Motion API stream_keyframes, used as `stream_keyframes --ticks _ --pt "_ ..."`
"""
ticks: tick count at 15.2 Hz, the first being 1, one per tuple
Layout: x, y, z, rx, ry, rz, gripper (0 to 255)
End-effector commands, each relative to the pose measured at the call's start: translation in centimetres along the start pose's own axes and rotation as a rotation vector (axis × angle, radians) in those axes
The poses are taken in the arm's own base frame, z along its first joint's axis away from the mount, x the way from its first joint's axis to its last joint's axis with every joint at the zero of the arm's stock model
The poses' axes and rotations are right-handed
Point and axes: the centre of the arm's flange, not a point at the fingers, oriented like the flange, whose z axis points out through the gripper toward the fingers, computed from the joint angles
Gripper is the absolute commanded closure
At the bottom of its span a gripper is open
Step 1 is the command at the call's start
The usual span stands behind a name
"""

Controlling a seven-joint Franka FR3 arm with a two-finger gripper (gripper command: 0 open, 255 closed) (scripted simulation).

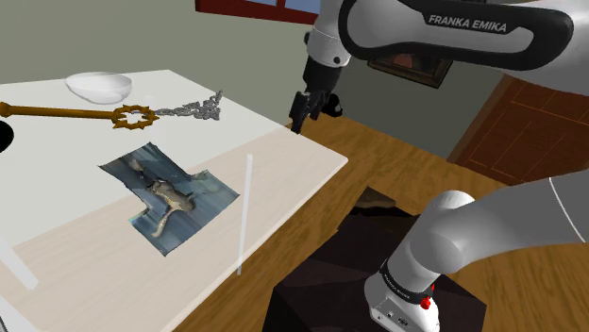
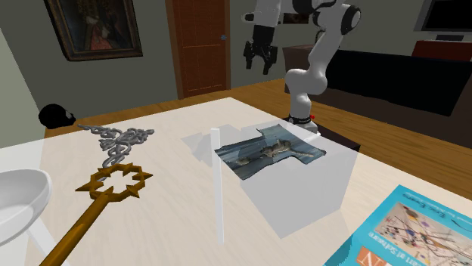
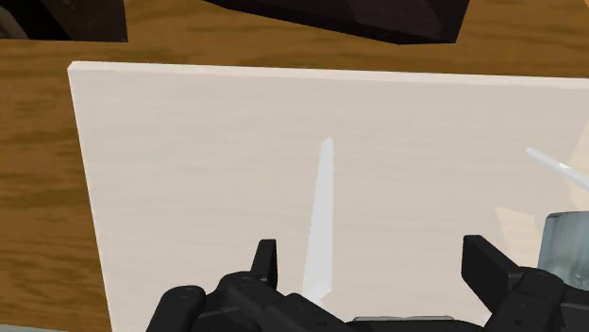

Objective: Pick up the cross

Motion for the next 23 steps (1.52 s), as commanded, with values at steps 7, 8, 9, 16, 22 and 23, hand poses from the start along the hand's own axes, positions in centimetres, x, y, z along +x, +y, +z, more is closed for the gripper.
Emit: stream_keyframes --ticks 7,8,9,16,22,23 --pt "6.3 -10.7 1.8 -0.145 0.008 -0.060 0" --pt "7.0 -12.0 2.1 -0.163 0.009 -0.067 0" --pt "7.8 -13.3 2.5 -0.181 0.010 -0.075 0" --pt "12.6 -22.4 5.5 -0.309 0.017 -0.127 0" --pt "16.4 -30.0 9.1 -0.418 0.022 -0.172 0" --pt "17.0 -31.3 9.7 -0.436 0.023 -0.179 0"
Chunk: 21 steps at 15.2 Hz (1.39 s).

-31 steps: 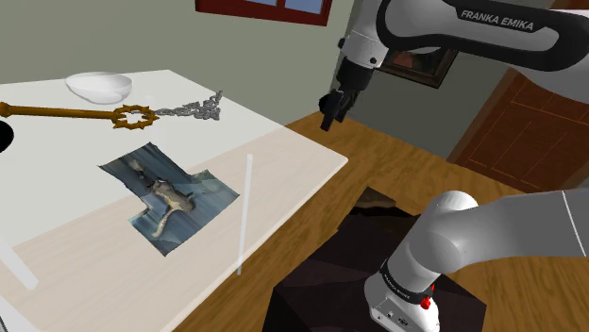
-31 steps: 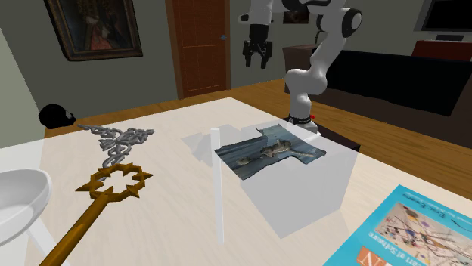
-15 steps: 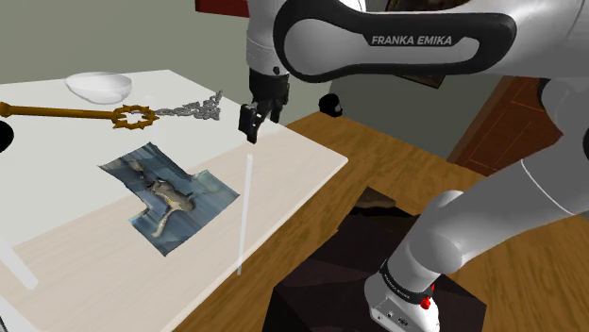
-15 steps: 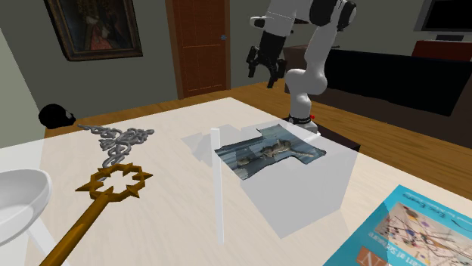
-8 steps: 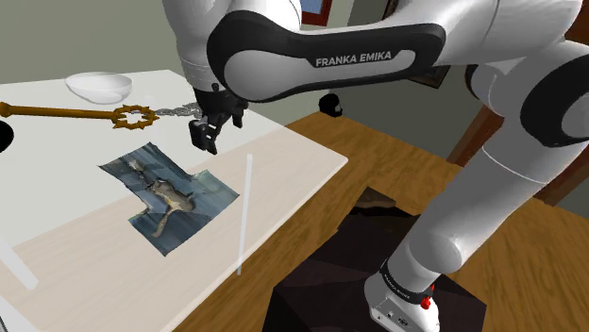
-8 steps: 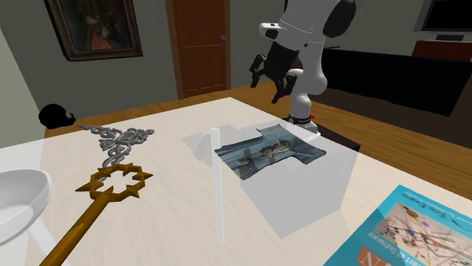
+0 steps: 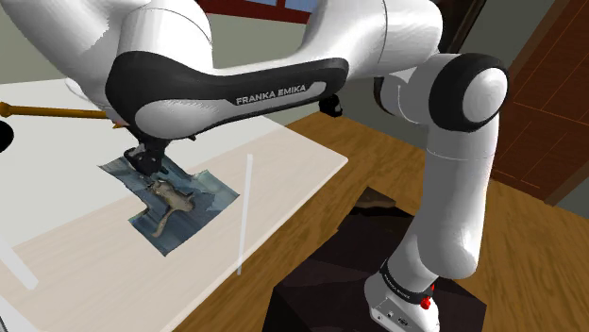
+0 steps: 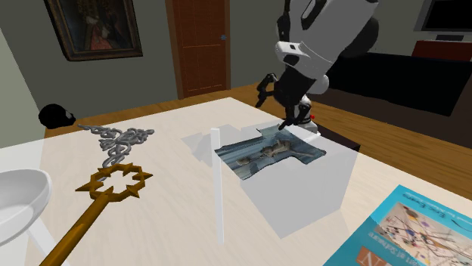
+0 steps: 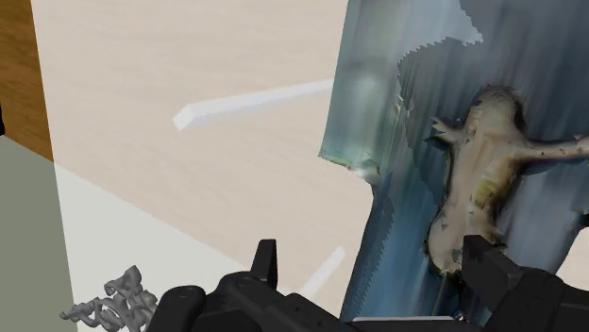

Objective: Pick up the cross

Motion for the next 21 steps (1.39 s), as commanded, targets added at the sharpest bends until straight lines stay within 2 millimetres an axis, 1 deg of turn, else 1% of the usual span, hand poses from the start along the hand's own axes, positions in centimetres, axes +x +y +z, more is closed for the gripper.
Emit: stream_keyframes --ticks 1,6,13,15,16,21 --pt "1.8 -2.8 0.5 -0.042 0.002 -0.013 0" --pt "5.6 -9.1 1.7 -0.130 0.006 -0.049 0" --pt "5.2 -10.9 4.9 -0.130 0.006 -0.049 0" --pt "5.2 -11.1 5.1 -0.130 0.006 -0.049 0" --pt "5.2 -11.0 5.2 -0.130 0.006 -0.049 255" --pt "5.2 -11.1 5.2 -0.130 0.006 -0.049 255"
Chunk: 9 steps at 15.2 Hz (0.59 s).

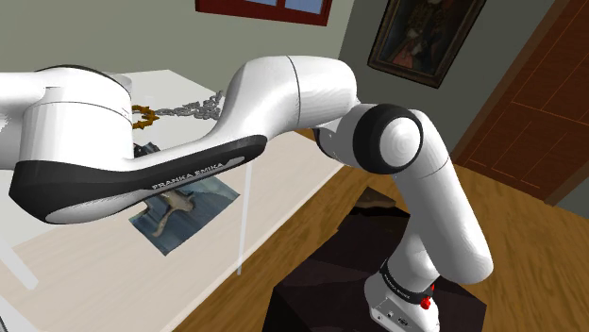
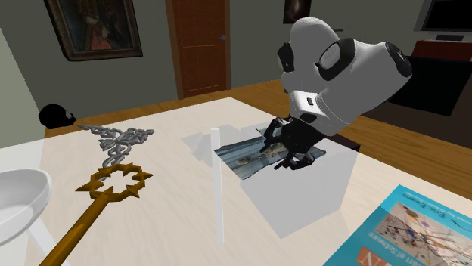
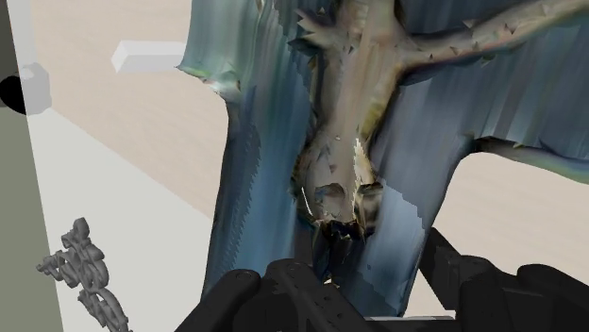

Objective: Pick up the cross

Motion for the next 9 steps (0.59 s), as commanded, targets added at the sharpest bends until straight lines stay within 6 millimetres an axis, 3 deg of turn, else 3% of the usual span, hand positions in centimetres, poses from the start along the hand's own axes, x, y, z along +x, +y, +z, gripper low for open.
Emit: stream_keyframes --ticks 1,4,9 --pt "0.0 -0.1 0.1 0.001 -0.001 -0.002 255" --pt "0.0 -0.1 0.0 0.001 -0.001 -0.002 255" --pt "0.2 1.5 -2.1 0.001 -0.001 -0.002 255"
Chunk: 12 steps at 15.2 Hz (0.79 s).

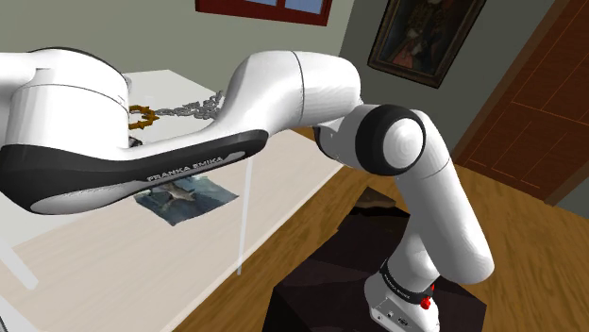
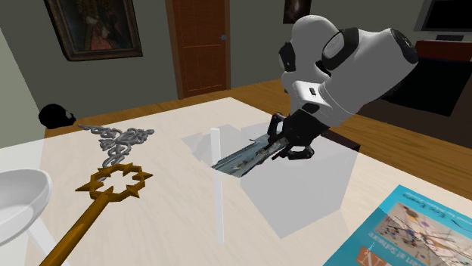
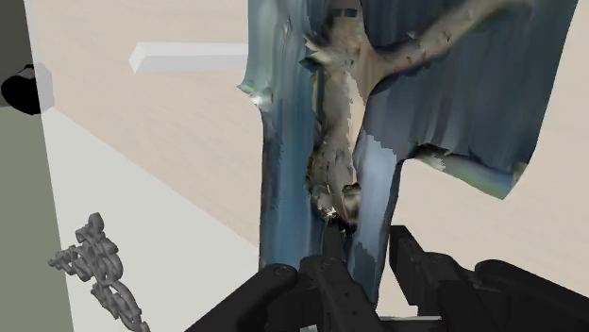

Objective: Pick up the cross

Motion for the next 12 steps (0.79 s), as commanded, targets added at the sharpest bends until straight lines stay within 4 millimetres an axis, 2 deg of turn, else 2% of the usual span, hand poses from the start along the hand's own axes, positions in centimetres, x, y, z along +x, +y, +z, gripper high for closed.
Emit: stream_keyframes --ticks 1,10,12 --pt "0.1 0.7 -0.8 0.000 0.000 0.000 255" --pt "0.5 3.5 -4.6 0.000 0.000 0.000 255" --pt "0.5 3.6 -4.6 0.000 0.000 0.000 255"
